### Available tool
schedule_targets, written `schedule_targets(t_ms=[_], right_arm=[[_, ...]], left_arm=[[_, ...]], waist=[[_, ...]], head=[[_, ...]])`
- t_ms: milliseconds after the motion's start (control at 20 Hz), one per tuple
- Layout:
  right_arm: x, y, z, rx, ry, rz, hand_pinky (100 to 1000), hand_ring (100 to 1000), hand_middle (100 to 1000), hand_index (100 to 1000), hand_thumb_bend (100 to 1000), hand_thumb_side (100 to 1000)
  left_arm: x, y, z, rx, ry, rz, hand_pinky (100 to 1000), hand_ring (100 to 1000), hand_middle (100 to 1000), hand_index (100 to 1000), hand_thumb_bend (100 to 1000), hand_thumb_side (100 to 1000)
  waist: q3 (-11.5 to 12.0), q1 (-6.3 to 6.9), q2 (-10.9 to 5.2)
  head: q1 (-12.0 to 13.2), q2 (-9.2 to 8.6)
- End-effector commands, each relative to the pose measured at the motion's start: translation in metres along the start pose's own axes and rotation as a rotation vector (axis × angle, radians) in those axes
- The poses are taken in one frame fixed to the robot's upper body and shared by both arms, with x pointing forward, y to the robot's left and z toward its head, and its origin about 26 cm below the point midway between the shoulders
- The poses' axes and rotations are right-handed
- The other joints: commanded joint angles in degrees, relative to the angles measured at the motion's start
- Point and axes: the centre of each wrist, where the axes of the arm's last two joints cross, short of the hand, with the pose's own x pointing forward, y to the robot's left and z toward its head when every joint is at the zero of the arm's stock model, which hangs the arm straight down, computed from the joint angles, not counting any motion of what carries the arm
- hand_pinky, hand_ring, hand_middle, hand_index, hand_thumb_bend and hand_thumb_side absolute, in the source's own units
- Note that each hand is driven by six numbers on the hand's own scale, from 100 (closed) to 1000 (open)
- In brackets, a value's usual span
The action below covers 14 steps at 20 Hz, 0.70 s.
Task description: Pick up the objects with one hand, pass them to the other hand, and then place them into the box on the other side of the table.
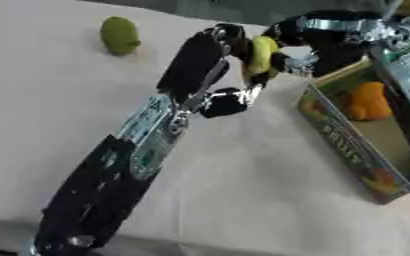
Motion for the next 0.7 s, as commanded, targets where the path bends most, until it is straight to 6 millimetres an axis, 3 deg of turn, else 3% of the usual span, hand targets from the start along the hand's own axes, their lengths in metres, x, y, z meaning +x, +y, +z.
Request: schedule_targets(t_ms=[50,450,550,700], right_arm=[[0.0098,-0.0076,0.0010,-0.003,-0.018,0.005,876,693,504,607,100,450],[0.0149,-0.0098,0.0024,-0.013,-0.030,-0.032,765,485,336,422,100,365],[0.0155,-0.0103,0.0032,-0.016,-0.030,-0.037,742,455,307,389,100,348],[0.0156,-0.0114,0.0051,-0.023,-0.025,-0.047,707,408,272,347,100,320]], left_arm=[[0.0117,0.0073,-0.0121,0.035,-0.037,0.012,510,511,472,443,100,219],[0.0104,0.0066,-0.0121,0.041,-0.025,0.010,517,516,479,469,100,229],[0.0100,0.0063,-0.0118,0.040,-0.018,0.007,544,536,502,540,100,144],[0.0096,0.0063,-0.0116,0.036,-0.001,-0.009,587,586,548,665,264,187]], waist=[[-0.15,-0.77,-0.15],[-0.21,-0.86,-0.02],[-0.22,-0.88,-0.02],[-0.25,-0.89,-0.03]], head=[[-0.19,-0.11],[-0.29,-0.11],[-0.30,-0.11],[-0.31,-0.11]])
